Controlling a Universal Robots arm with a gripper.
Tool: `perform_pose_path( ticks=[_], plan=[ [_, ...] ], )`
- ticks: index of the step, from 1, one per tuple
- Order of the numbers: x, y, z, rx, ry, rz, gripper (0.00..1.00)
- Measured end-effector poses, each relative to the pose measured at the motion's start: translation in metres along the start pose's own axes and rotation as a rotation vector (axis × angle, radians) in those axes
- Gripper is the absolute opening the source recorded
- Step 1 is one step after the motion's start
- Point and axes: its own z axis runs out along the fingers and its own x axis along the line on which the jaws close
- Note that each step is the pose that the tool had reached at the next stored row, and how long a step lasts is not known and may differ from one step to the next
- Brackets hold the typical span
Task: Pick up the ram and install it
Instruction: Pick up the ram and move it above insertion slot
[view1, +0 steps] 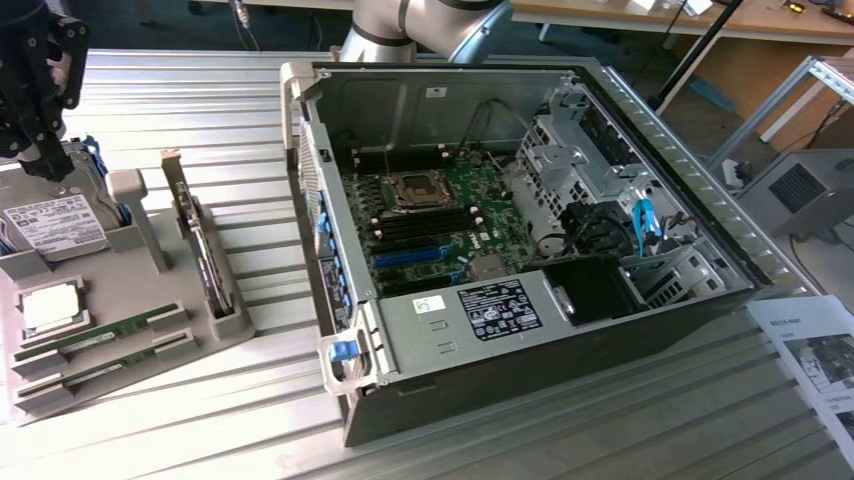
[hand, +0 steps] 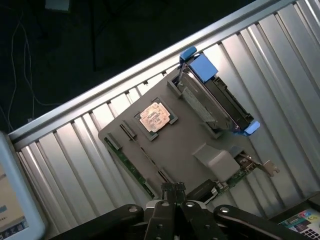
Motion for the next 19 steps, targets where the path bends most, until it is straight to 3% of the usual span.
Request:
perform_pose_path(
  ticks=[19],
  plan=[
    [0.0,0.0,0.0,0.01,0.0124,-0.275,0.11]
  ],
)
